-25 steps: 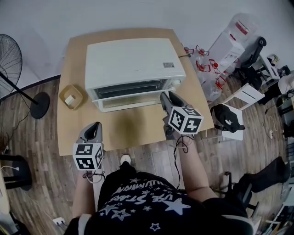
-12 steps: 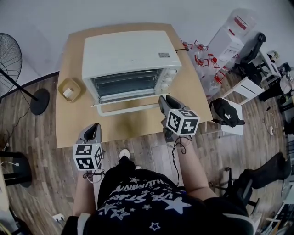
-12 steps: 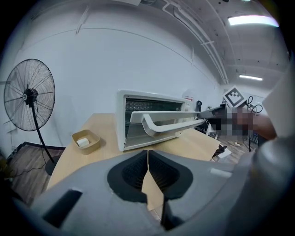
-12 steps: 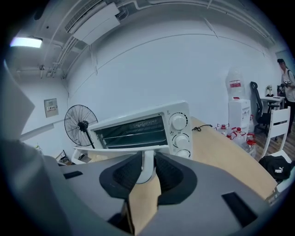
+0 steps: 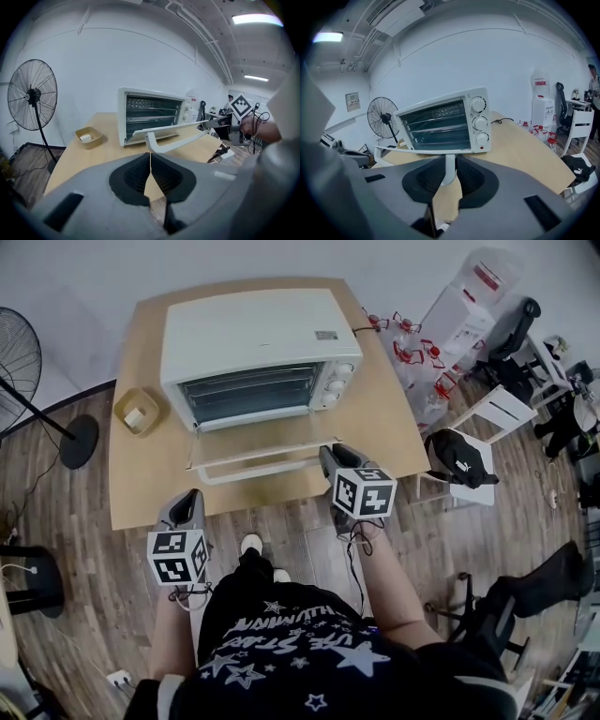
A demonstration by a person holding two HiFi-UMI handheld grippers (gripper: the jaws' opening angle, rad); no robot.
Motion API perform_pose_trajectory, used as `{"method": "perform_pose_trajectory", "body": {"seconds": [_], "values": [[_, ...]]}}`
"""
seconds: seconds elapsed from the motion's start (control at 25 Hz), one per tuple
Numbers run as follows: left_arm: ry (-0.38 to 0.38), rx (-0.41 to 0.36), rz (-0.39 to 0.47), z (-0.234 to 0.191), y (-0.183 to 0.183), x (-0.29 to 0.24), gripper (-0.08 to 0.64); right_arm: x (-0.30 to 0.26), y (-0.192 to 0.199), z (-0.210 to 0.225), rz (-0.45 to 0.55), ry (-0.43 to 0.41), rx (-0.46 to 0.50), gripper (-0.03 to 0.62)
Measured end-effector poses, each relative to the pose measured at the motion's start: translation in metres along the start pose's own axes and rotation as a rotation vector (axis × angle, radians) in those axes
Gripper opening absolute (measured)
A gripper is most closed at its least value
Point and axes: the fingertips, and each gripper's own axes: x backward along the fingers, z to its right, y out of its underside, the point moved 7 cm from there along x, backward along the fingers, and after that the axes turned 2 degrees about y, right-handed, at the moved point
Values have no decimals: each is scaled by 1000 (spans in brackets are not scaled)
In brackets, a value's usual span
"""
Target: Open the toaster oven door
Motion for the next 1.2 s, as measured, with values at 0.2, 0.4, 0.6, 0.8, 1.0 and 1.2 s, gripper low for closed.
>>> {"method": "perform_pose_trajectory", "body": {"seconds": [0.2, 0.4, 0.6, 0.8, 1.0, 1.2], "values": [[1, 3, -10, 4, 9, 4, 22, 2, 20, 0, -38, 16, 17, 74], [5, 2, -20, 10, 16, 4, 21, 1, 46, 2, -84, 36, 21, 72], [1, 11, -36, 11, 25, 7, 22, 0, 69, 3, -108, 42, 25, 71], [-4, 12, -52, 10, 31, 9, 23, -4, 86, 6, -135, 46, 33, 69], [-2, 15, -69, 11, 39, 8, 21, -9, 103, 9, -163, 56, 27, 69], [-2, 19, -81, 10, 43, 6, 23, -15, 114, 11, -194, 60, 18, 69]]}}
